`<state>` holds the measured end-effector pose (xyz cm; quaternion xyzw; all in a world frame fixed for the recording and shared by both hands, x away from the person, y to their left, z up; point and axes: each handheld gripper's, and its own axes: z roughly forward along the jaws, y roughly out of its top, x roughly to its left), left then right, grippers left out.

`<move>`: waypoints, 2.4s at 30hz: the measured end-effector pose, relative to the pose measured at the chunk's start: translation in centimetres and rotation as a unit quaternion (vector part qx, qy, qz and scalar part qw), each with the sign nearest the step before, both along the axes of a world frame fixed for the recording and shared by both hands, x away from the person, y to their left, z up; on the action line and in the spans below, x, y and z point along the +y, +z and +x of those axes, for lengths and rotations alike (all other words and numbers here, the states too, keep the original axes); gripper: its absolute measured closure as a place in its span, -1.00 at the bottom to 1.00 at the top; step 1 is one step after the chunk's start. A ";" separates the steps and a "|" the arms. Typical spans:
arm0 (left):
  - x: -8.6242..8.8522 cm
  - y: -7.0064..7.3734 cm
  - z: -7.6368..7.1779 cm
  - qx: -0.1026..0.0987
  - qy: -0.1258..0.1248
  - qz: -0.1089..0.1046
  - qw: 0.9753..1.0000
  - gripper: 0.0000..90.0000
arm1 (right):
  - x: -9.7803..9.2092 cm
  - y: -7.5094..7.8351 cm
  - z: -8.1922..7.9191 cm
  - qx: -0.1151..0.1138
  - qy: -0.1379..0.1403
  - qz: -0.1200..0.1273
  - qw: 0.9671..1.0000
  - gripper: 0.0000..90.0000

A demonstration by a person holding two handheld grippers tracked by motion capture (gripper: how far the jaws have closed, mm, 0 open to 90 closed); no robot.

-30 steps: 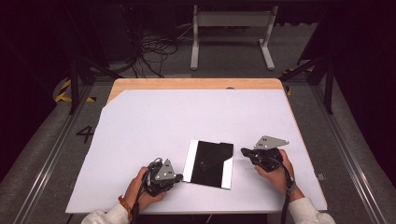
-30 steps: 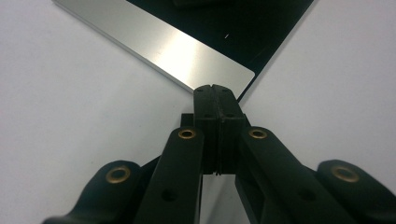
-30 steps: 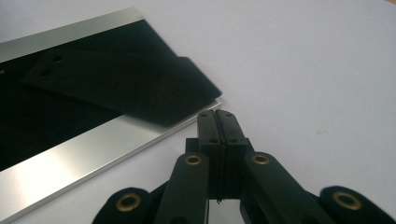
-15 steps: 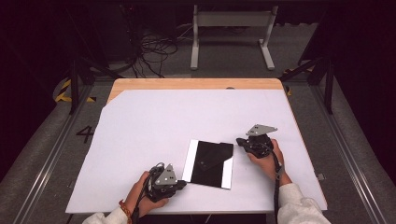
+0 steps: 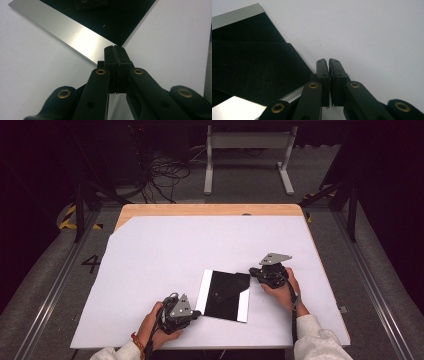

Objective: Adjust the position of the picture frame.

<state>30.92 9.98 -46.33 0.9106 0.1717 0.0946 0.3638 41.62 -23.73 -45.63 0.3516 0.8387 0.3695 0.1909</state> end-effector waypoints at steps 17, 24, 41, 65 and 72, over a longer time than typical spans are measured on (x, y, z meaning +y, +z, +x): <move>-0.1 0.0 0.6 -0.013 -0.009 0.005 1.000 1.00 | -0.1 0.1 0.3 0.003 0.043 -0.017 0.999 1.00; -0.5 0.1 1.2 -0.025 -0.004 0.015 1.000 1.00 | -0.7 0.2 -0.3 0.003 0.043 -0.025 0.999 1.00; -1.7 0.0 5.6 -0.039 0.024 0.014 0.999 1.00 | -1.7 0.2 -2.4 0.002 0.036 -0.030 0.999 1.00; -1.2 0.1 6.7 -0.022 0.052 -0.004 0.998 0.85 | -1.9 0.4 -8.4 0.022 0.057 -0.029 0.998 1.00; 0.3 1.1 2.4 0.000 0.008 -0.034 0.999 0.80 | -2.4 0.4 -9.6 0.030 0.068 -0.018 0.997 0.98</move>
